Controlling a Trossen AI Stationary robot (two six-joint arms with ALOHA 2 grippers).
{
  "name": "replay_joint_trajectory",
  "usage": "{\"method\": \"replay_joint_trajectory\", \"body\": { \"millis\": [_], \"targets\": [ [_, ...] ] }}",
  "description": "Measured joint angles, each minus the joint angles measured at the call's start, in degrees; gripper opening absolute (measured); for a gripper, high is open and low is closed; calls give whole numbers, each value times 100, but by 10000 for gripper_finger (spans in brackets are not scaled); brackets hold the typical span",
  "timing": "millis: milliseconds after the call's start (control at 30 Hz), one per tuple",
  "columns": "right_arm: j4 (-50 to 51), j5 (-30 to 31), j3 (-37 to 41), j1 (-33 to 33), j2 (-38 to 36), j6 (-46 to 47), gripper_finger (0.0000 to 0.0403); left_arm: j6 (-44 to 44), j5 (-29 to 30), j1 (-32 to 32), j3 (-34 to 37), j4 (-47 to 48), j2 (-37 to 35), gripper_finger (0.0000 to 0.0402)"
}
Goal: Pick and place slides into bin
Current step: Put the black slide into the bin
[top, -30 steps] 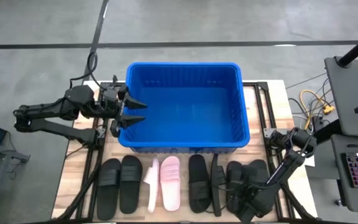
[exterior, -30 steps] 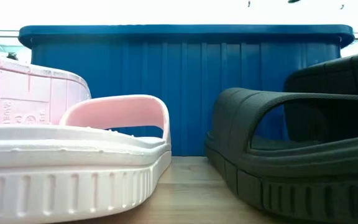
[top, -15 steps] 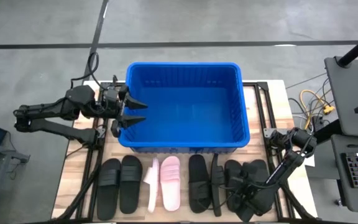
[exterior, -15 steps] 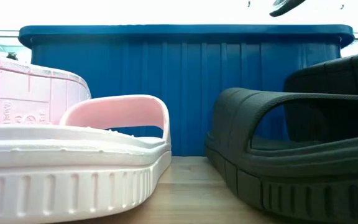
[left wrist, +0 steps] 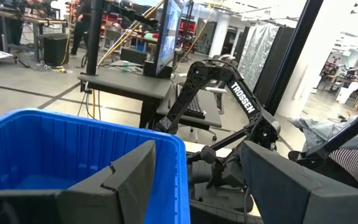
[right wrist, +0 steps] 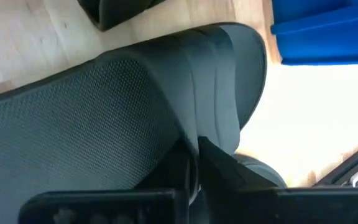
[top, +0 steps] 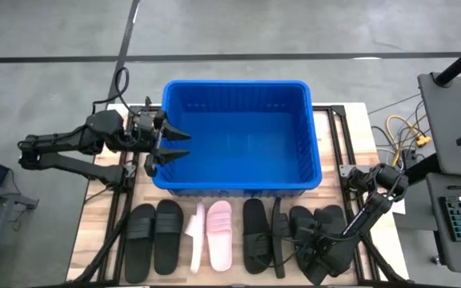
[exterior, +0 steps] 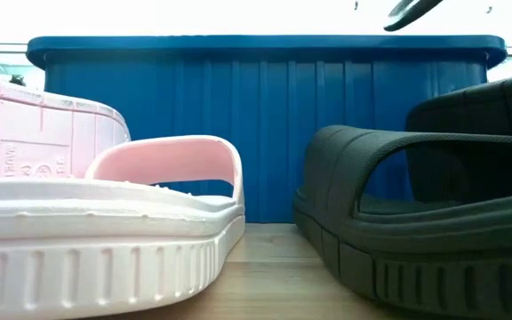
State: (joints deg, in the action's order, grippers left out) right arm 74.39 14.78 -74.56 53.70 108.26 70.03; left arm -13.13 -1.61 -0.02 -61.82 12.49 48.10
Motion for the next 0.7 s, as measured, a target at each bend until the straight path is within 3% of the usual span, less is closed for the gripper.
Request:
{"method": "replay_joint_trajectory", "body": {
  "millis": [700],
  "targets": [
    [178, -693, -372, -10, -945, -73, 13, 0, 15, -1, 0, -153, -26, 222]
  ]
}}
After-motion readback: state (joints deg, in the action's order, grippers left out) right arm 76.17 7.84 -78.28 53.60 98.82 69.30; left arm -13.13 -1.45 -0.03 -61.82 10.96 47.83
